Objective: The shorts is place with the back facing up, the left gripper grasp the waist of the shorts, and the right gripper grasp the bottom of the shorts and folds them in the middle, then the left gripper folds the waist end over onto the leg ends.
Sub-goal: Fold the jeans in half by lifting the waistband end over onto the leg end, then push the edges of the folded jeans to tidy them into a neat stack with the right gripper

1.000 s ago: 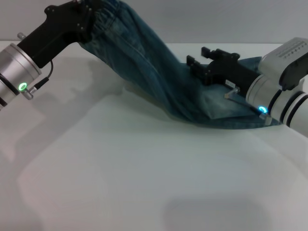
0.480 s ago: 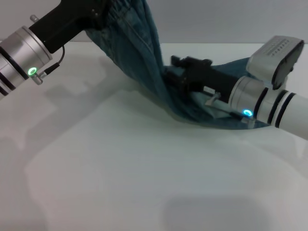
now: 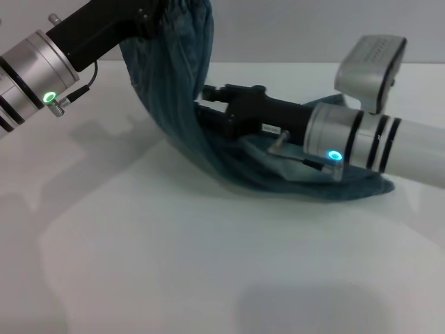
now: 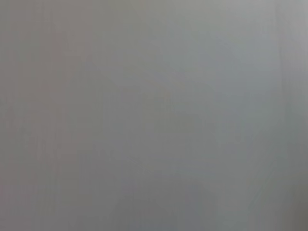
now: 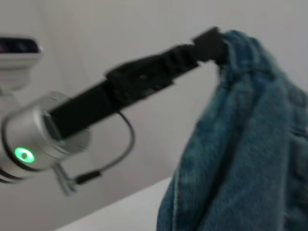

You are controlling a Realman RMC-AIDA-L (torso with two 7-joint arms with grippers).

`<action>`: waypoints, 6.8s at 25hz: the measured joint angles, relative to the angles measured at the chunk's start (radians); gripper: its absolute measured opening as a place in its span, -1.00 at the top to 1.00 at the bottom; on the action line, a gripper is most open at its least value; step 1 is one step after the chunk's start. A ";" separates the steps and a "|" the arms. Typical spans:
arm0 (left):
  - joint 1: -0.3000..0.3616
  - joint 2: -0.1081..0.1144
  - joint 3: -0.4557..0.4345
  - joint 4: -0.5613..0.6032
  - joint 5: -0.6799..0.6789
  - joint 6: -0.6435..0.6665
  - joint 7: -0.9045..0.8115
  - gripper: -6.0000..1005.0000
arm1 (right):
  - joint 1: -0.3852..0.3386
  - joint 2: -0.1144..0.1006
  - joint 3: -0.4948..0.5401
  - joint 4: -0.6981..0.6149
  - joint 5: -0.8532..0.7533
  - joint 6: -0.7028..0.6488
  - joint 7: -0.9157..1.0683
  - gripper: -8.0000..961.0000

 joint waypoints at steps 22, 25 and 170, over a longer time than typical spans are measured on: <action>0.039 -0.003 0.044 -0.009 -0.002 0.003 -0.001 0.94 | -0.108 -0.008 -0.012 -0.109 -0.088 0.041 0.146 0.02; 0.048 -0.004 0.071 -0.009 -0.002 0.009 -0.001 0.94 | -0.157 -0.007 -0.003 -0.145 -0.077 0.090 0.142 0.02; 0.431 -0.009 0.459 -0.193 -0.910 0.324 0.309 -0.65 | -0.206 -0.010 -0.524 -0.721 -0.346 -0.059 0.477 0.02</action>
